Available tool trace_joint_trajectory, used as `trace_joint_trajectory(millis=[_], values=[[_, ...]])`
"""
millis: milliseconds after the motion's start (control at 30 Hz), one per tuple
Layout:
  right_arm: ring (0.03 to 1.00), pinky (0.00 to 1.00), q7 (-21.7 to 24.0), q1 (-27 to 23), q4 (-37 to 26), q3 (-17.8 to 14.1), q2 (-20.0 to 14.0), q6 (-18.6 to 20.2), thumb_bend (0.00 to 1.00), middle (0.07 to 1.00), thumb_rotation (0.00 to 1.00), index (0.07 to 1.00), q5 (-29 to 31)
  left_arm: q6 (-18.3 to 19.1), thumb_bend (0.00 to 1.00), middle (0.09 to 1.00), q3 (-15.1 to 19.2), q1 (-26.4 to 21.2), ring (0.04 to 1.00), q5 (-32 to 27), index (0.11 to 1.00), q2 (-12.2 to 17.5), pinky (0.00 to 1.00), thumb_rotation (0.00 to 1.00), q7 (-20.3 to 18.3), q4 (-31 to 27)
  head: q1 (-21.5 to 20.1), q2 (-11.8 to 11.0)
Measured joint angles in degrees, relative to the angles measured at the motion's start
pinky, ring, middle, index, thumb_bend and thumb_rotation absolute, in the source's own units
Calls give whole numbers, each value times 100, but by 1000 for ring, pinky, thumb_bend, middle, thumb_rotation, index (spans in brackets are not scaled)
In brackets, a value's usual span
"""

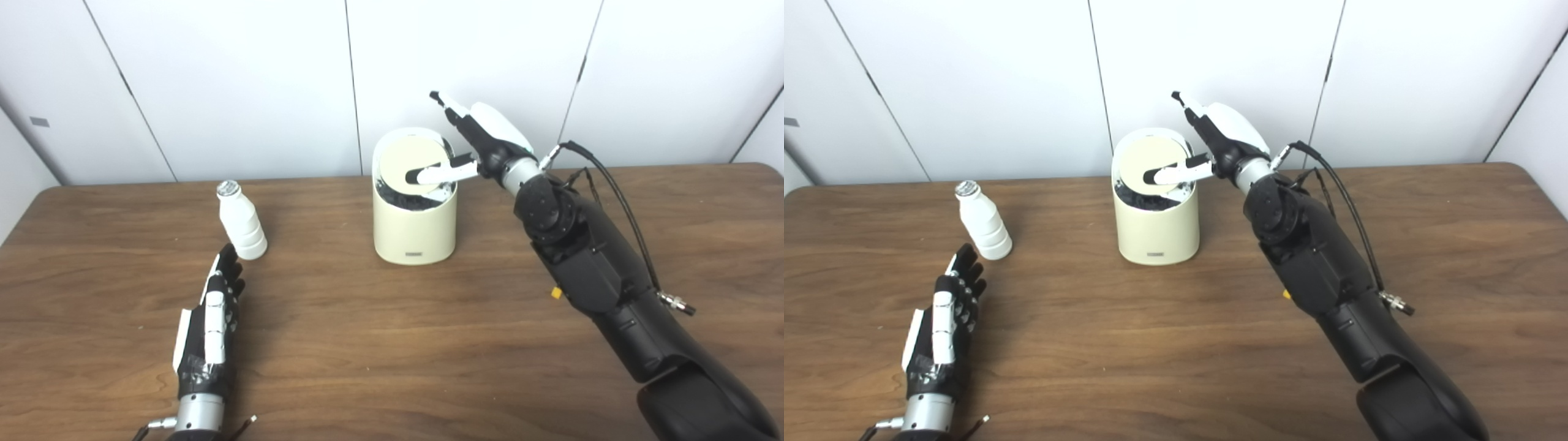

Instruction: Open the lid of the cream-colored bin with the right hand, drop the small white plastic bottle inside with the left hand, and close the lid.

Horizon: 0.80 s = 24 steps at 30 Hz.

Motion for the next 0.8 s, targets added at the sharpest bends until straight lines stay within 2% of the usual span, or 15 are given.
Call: trace_joint_trajectory(millis=[133, 233, 400, 533, 667, 800], values=[[984, 870, 0, 0, 25, -1, 0, -5, 849, 983, 416, 1000, -1, 0, 534, 1000, 2, 0, 1000, -1, 992, -5, 1000, 937, 1, 0, 9, 9], [985, 927, -4, -3, 26, 20, -1, -7, 846, 983, 382, 1000, -38, 0, 523, 1000, 1, 0, 1000, 0, 995, -6, 1000, 955, 2, 0, 0, 18], [982, 948, -23, -96, 26, 100, -11, -30, 822, 974, 241, 1000, -130, -1, 520, 1000, 0, 1, 1000, 1, 992, -6, 1000, 971, -3, -1, 9, 35], [980, 945, -46, -170, 20, 146, -9, -35, 809, 972, 171, 1000, -156, -1, 518, 1000, -5, 1, 1000, 2, 986, -7, 1000, 971, -2, -2, 9, 44], [972, 903, -60, -211, 20, 163, -7, -34, 804, 970, 204, 1000, -157, -3, 532, 1000, -10, 1, 1000, 4, 984, -13, 1000, 966, -1, -1, 9, 62], [977, 851, -44, -153, 21, 113, -9, -5, 768, 979, 290, 1000, -144, -3, 525, 1000, -9, 7, 1000, 6, 983, -14, 1000, 964, 6, -5, 9, 79]])
